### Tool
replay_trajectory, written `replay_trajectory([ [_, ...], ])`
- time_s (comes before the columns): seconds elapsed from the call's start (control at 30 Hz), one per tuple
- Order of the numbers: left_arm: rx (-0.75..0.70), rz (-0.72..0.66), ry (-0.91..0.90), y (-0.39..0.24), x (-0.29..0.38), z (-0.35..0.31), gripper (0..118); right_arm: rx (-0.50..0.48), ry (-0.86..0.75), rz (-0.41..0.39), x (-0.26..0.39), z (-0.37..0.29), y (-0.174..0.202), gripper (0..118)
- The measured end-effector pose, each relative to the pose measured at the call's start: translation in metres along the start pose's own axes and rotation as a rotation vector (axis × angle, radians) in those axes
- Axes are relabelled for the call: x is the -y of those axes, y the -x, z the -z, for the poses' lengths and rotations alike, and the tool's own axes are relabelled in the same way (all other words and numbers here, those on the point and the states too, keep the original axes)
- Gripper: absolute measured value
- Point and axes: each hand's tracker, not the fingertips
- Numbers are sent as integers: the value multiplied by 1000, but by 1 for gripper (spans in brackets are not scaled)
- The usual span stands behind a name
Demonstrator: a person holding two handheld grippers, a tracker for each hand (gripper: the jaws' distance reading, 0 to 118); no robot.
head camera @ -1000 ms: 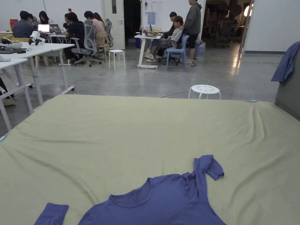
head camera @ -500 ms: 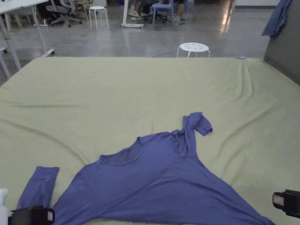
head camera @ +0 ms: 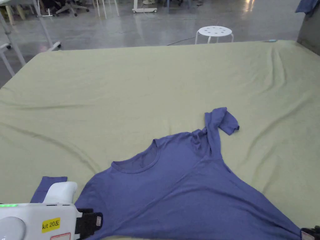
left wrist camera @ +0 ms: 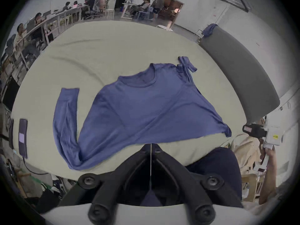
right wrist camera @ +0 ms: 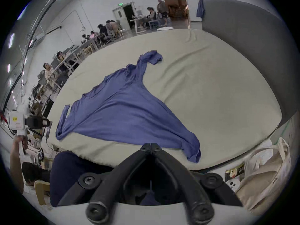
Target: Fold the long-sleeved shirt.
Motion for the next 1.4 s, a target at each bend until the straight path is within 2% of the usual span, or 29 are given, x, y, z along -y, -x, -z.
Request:
replay_trajectory([
  [0.4, -38, -124, -15, 27, -9, 26, 0, -21, 47, 20, 0, 30, -6, 0],
  [0.7, -56, -158, -51, 31, -37, 48, 0, -9, 39, -20, -6, 31, -1, 0],
  [0.9, -90, -74, -45, 8, -78, 77, 0, 39, 39, -43, -1, 24, -6, 0],
  [1.1, 27, 89, -66, -53, -177, 161, 0, 46, 48, -9, 10, 24, -14, 0],
  [1.13, 27, 110, -45, -63, -193, 185, 27, 48, 51, -4, 11, 24, -16, 0],
  [1.2, -39, 146, -8, -81, -219, 226, 110, 56, 58, 5, 13, 22, -21, 0],
  [1.23, -82, 179, 11, -86, -231, 248, 116, 63, 59, 10, 15, 19, -25, 0],
  [1.4, -208, 237, 77, -75, -268, 348, 111, 88, 78, 58, 21, 13, -48, 0],
])
